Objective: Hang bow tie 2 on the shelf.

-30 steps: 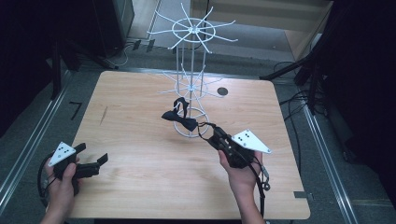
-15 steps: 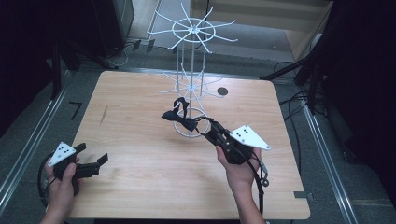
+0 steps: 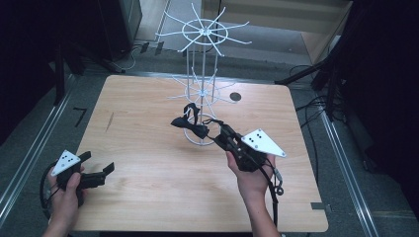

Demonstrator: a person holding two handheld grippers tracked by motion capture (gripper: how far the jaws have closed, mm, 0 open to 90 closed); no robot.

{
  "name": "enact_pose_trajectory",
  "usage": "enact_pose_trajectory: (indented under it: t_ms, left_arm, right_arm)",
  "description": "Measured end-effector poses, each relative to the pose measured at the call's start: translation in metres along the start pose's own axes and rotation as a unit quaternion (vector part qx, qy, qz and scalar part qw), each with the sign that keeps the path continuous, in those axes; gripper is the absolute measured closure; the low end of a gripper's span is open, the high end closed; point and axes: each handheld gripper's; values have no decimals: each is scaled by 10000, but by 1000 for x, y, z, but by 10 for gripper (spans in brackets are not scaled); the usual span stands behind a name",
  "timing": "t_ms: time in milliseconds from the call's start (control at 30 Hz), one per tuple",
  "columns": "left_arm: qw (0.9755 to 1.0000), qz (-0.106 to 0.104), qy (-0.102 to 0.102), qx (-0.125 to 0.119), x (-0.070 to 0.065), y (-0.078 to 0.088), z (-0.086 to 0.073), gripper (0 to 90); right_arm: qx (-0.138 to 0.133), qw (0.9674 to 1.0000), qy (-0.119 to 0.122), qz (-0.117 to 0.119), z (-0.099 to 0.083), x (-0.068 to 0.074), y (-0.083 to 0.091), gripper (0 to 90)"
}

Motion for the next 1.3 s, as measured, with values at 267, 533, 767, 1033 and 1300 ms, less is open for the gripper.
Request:
enact_pose_trajectory:
  t_ms: [267,533,767,1033,1300]
  left_arm:
    - [10000,1,3,-6,0,0,0,0]
    - [10000,-3,8,-16,0,0,0,0]
    - [10000,5,-11,2,0,0,0,0]
    - [10000,-1,-3,6,0,0,0,0]
    - [10000,-5,5,-7,0,0,0,0]
  right_arm:
    - [-49,10000,-29,5,3,0,2,855]
    - [-101,9999,-31,7,8,-1,3,855]
    - [-142,9999,-4,6,13,-1,4,855]
    - [-114,9999,-27,-7,16,-3,-2,854]
    - [-70,10000,-66,-21,17,-3,-10,855]
Point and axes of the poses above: each handheld gripper's, and its own axes: y roughly backward along the jaws, z roughly out of its top, x roughly to its left, and after that the axes turned 11 degrees about -z, right-handed
